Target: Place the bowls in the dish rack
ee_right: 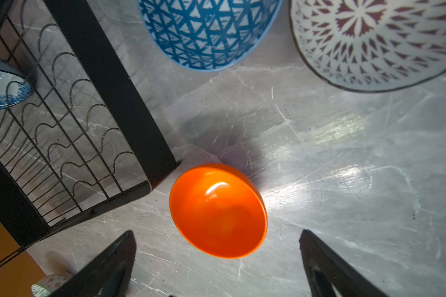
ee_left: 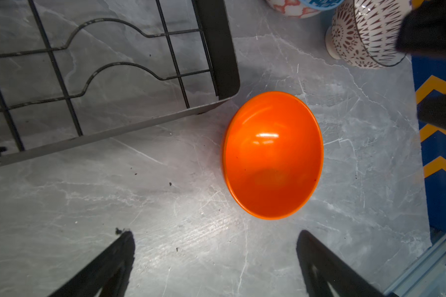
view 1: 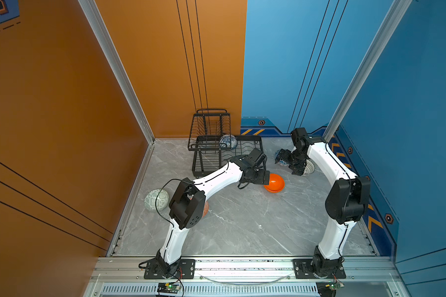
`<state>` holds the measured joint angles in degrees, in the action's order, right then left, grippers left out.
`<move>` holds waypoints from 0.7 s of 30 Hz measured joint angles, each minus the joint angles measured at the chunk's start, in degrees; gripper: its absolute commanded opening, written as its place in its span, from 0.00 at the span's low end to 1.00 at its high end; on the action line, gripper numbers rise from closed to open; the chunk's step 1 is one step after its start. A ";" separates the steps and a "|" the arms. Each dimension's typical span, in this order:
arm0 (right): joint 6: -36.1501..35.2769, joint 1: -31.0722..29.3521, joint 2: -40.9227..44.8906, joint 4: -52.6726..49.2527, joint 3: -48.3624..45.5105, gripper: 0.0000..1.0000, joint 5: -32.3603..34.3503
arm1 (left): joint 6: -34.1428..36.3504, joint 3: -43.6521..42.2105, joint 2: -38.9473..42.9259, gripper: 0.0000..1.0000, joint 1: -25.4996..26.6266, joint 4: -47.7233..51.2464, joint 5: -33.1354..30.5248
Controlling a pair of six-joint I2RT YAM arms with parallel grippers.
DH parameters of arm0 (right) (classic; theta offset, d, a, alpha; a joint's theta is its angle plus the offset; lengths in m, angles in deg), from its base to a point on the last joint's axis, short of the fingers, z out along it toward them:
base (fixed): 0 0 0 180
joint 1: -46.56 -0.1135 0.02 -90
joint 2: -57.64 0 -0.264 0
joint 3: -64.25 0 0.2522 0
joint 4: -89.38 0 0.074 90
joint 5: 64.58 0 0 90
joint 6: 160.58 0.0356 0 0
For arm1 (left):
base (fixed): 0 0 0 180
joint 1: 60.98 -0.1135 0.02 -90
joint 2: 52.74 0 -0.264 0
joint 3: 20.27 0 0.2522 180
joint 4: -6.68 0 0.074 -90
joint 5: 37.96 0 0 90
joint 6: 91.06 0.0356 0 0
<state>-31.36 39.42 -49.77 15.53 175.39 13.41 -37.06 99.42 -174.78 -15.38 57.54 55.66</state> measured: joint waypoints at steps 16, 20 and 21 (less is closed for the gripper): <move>-0.44 4.07 6.29 -0.35 -6.36 1.00 -0.96 | -7.04 8.11 -9.66 0.70 0.11 0.02 -0.13; -0.44 5.53 6.40 -0.24 -6.54 1.00 -1.53 | -7.85 10.95 -12.33 0.63 0.17 0.04 -0.02; -0.44 5.90 6.56 -0.02 -6.84 1.00 -1.60 | -8.07 11.67 -12.98 0.60 0.20 0.17 0.00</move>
<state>-31.80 45.33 -43.22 15.50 168.55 11.81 -45.13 111.09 -187.76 -15.18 57.71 55.66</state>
